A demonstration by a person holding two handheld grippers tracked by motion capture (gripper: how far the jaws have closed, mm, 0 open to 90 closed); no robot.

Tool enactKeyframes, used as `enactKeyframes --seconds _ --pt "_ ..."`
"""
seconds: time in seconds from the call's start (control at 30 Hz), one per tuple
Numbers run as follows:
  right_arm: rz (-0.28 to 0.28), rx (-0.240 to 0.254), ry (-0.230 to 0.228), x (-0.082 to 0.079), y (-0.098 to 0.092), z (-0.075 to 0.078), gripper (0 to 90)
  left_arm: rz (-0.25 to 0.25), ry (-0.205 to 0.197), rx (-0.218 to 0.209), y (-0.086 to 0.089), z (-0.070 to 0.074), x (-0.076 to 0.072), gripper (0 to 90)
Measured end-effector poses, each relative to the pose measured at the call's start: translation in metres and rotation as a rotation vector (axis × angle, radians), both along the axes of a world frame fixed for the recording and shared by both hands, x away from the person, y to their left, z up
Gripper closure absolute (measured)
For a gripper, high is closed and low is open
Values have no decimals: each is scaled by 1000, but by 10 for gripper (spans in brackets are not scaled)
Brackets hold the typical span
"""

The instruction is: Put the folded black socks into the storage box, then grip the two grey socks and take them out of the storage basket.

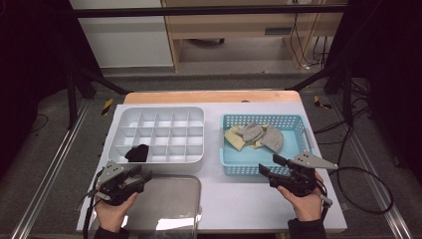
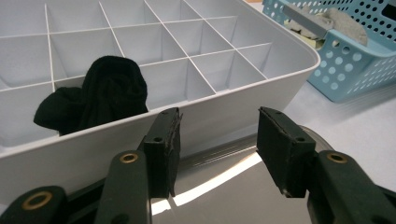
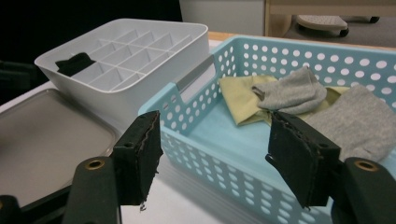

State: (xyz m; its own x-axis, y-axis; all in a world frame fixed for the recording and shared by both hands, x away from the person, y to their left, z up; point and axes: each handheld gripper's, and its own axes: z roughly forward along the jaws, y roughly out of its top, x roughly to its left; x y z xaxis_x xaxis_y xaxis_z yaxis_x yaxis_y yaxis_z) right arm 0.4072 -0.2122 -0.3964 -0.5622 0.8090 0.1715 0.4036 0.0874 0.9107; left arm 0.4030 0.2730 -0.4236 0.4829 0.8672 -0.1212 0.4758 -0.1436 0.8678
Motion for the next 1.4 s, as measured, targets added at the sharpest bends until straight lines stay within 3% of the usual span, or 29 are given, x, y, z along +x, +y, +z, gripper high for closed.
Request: enactKeyframes --seconds 0.37,0.77,1.4 --pt "-31 33 -5 19 -11 6 346 6 17 12 3 -6 3 479" --pt "-56 6 12 39 -19 11 352 38 22 5 10 -9 4 476" --pt "-197 -35 15 82 -26 19 361 47 26 5 12 -9 5 473"
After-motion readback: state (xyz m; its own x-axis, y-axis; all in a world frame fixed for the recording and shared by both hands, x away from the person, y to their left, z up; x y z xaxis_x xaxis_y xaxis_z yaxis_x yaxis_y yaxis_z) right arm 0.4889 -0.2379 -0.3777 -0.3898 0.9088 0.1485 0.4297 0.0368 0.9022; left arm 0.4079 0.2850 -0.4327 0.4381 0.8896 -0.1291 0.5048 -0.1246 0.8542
